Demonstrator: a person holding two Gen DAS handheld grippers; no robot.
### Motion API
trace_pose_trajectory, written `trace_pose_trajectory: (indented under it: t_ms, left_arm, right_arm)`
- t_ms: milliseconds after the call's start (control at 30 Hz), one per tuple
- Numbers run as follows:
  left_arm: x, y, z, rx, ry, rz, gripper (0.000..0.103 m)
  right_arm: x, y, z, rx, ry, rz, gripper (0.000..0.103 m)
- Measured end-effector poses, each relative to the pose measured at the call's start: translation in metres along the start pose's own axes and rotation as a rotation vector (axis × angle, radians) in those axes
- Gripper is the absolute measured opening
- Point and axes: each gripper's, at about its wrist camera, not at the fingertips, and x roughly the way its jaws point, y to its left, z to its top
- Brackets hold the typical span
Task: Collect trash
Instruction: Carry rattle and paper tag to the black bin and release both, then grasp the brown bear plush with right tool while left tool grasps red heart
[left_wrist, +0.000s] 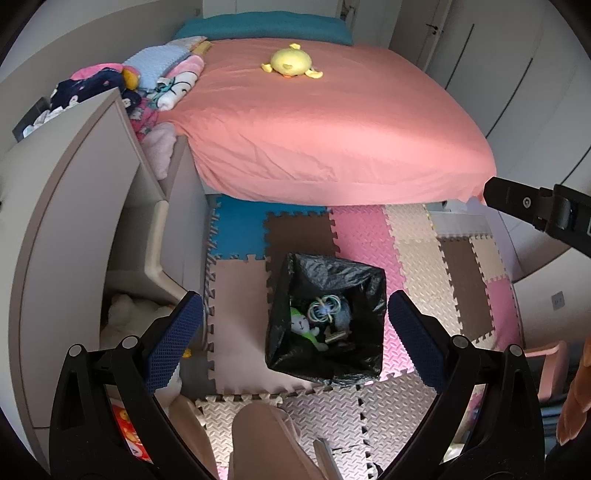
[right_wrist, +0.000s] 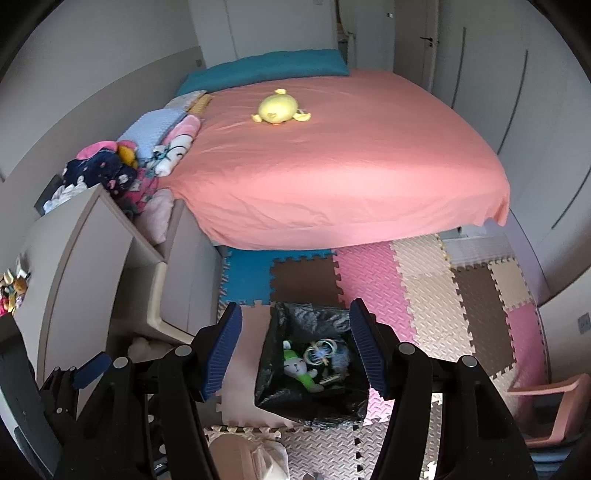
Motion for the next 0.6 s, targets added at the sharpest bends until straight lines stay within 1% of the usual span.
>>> trace_pose_trajectory:
  t_ms: [167,267,533,600]
  left_arm:
    - [-0.013,0.023,0.001,-0.023,-0.024,0.018,0.097]
    - [-0.022,0.044,0.001,-0.053,-0.037,0.031,0.097]
    - [-0.057,0.114,0.001,-0.162,-0.079,0.096,0.097]
    - [-0.068,0.131,0.0,-0.187,-0.094,0.118,0.097]
  right_arm:
    - [-0.009,0.033,0.001,-0.053,-0.02,0.041,0.066]
    - [-0.013,0.057,0.003,-0.087,-0.025,0.075,0.067]
    - [-0.024,0.133,0.01,-0.195,-0.039,0.15,0.068]
    - [-0.028,0.149,0.01,-0.216,-0.042,0.174,0.07]
